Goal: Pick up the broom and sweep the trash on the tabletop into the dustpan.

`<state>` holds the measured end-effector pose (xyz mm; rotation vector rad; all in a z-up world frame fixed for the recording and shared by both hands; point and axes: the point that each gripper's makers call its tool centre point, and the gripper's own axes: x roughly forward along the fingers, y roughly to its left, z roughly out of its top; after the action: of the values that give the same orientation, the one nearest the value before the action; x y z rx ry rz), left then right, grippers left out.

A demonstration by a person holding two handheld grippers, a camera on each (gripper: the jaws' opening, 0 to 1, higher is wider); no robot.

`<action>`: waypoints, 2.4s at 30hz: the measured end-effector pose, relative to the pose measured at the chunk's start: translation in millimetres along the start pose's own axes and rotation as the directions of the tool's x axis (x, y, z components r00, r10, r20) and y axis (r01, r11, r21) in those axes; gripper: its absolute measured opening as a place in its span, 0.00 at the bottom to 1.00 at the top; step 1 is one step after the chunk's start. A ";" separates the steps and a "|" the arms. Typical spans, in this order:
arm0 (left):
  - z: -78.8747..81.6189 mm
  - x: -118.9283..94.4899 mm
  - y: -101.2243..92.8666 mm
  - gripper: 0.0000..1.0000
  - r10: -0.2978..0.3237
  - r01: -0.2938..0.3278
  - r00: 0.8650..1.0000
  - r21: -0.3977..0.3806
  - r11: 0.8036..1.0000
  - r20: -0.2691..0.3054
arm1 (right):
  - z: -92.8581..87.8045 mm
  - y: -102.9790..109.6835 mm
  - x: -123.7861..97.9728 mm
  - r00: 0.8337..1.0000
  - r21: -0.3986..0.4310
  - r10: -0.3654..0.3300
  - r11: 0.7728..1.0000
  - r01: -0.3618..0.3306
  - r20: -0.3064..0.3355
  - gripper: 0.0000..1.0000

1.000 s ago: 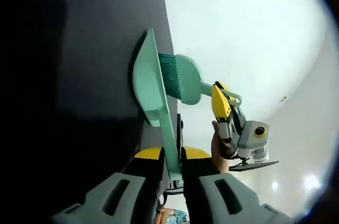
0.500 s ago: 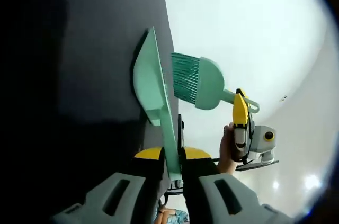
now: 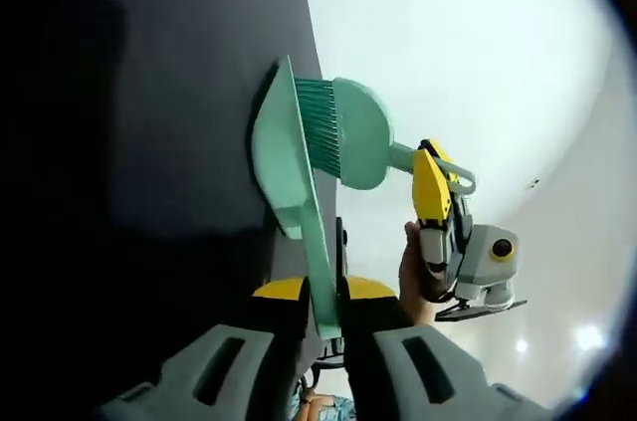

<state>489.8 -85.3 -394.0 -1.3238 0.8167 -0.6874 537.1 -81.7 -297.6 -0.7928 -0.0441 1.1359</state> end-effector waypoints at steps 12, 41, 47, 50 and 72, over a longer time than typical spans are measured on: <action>-3.8 0.8 0.5 0.11 0.000 0.000 1.000 0.015 1.000 0.001 | 19.8 1.6 -18.8 0.999 -0.007 -0.023 1.000 0.023 0.030 0.04; 15.2 -63.7 9.1 0.10 0.017 -0.012 0.988 -0.032 0.999 0.154 | 23.9 -91.4 121.3 0.994 -0.072 -0.063 0.995 0.070 0.094 0.05; 27.7 -69.7 11.2 0.10 0.021 -0.014 0.987 -0.045 0.999 0.159 | 12.4 -131.1 153.0 0.986 -0.046 -0.132 0.989 0.138 0.106 0.05; 24.8 -69.1 11.6 0.09 0.021 -0.014 0.988 -0.049 0.999 0.155 | 10.2 -138.8 169.1 0.984 -0.045 -0.135 0.989 0.141 0.112 0.04; 32.7 -75.1 11.7 0.09 0.005 0.005 0.982 -0.052 0.999 0.190 | 48.1 -38.7 93.5 0.951 -0.138 0.261 0.961 -0.240 0.164 0.06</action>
<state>475.1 -3.9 -394.8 -1.4128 0.6838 -0.5336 589.9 13.8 -272.6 -0.8119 -0.1669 1.4567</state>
